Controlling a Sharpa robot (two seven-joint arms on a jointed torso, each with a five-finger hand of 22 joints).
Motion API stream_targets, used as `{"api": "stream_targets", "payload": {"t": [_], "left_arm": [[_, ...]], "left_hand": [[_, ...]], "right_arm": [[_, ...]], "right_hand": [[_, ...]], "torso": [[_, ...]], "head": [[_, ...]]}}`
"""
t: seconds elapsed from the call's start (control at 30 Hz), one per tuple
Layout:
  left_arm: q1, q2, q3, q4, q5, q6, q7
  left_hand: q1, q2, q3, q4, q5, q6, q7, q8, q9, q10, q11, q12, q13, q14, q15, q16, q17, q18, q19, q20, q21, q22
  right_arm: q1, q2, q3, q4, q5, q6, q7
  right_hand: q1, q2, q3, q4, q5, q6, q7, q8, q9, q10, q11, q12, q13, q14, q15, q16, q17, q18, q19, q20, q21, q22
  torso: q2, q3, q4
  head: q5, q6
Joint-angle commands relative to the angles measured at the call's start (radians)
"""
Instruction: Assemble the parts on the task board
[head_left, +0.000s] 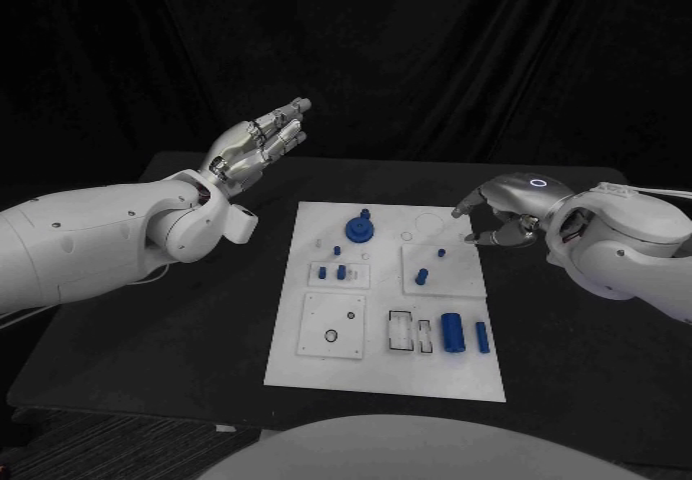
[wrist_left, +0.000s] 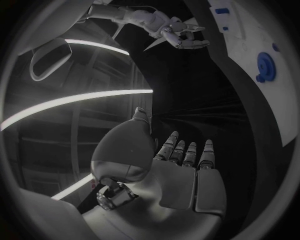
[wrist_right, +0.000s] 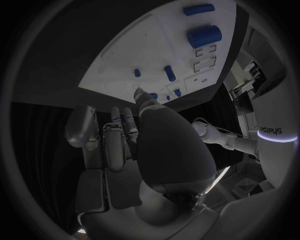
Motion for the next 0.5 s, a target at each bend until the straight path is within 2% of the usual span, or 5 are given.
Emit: {"api": "stream_targets", "payload": {"t": [0.03, 0.23, 0.3, 0.37, 0.5], "left_arm": [[-0.006, -0.004, 0.002, 0.014, 0.178, 0.06, 0.097], [-0.012, -0.007, 0.002, 0.019, 0.195, 0.07, 0.088], [-0.013, -0.007, 0.002, 0.019, 0.197, 0.075, 0.082], [-0.014, -0.007, 0.002, 0.018, 0.198, 0.08, 0.078], [-0.016, -0.005, 0.002, 0.019, 0.2, 0.087, 0.074]], "left_hand": [[-0.006, -0.043, 0.041, 0.003, -0.005, -0.017, -0.02, -0.005, -0.003, -0.018, -0.023, -0.012, -0.007, 0.001, -0.02, -0.004, -0.001, 0.005, -0.002, -0.009, -0.007, -0.049], [-0.017, -0.039, 0.066, 0.001, 0.002, -0.035, -0.021, -0.006, -0.004, -0.026, -0.022, -0.014, -0.009, 0.001, -0.009, -0.004, -0.001, 0.006, -0.002, -0.009, -0.007, -0.049], [-0.009, -0.029, 0.071, 0.0, 0.022, -0.03, -0.015, -0.005, -0.003, -0.026, -0.016, -0.014, -0.009, 0.001, -0.004, -0.004, -0.001, 0.007, -0.002, -0.004, -0.007, -0.049], [0.01, -0.013, 0.072, -0.001, 0.061, -0.017, -0.003, -0.004, -0.001, -0.026, -0.005, -0.014, -0.009, 0.001, 0.006, -0.004, -0.001, 0.007, -0.002, 0.007, -0.007, -0.049], [0.04, -0.006, 0.065, -0.002, 0.088, -0.002, 0.009, -0.002, 0.0, -0.026, 0.007, -0.014, -0.009, 0.001, 0.013, -0.004, -0.001, 0.007, -0.002, 0.018, -0.007, -0.049]], "right_arm": [[-0.015, 0.003, 0.001, -0.004, -0.063, 0.062, -0.011], [-0.032, 0.013, 0.001, -0.015, -0.068, 0.051, 0.006], [-0.035, 0.017, 0.001, -0.021, -0.069, 0.041, 0.013], [-0.038, 0.022, 0.001, -0.027, -0.069, 0.033, 0.019], [-0.046, 0.033, 0.001, -0.04, -0.069, 0.026, 0.023]], "right_hand": [[-0.005, 0.003, -0.011, 0.0, -0.006, 0.014, 0.0, 0.003, -0.006, 0.021, 0.011, -0.006, -0.036, 0.064, 0.009, 0.004, 0.132, 0.003, 0.008, 0.005, 0.002, 0.137], [0.002, 0.014, -0.019, -0.006, -0.013, 0.044, 0.015, 0.007, -0.016, 0.086, 0.009, -0.008, -0.093, 0.065, 0.011, 0.005, 0.132, 0.004, 0.014, 0.009, 0.002, 0.14], [0.006, 0.02, -0.021, -0.01, -0.012, 0.058, 0.027, 0.009, -0.019, 0.112, 0.004, -0.007, -0.112, 0.065, 0.007, 0.005, 0.132, 0.003, 0.017, 0.006, 0.004, 0.142], [0.008, 0.022, -0.021, -0.013, -0.011, 0.061, 0.027, 0.008, -0.022, 0.126, 0.002, -0.006, -0.12, 0.065, 0.005, 0.005, 0.132, 0.003, 0.018, 0.005, 0.005, 0.143], [0.012, 0.031, -0.02, -0.019, -0.006, 0.073, 0.034, 0.009, -0.026, 0.163, -0.002, -0.003, -0.139, 0.066, 0.002, 0.006, 0.132, 0.002, 0.019, 0.002, 0.004, 0.144]], "torso": [[0.002, -0.0075, 0.0088], [0.001, -0.0086, 0.0097], [0.001, -0.0087, 0.0093], [0.0, -0.0083, 0.009], [0.0, -0.0093, 0.0089]], "head": [[-0.006, 0.0], [-0.009, 0.0], [-0.01, 0.0], [-0.013, 0.0], [-0.018, 0.0]]}}
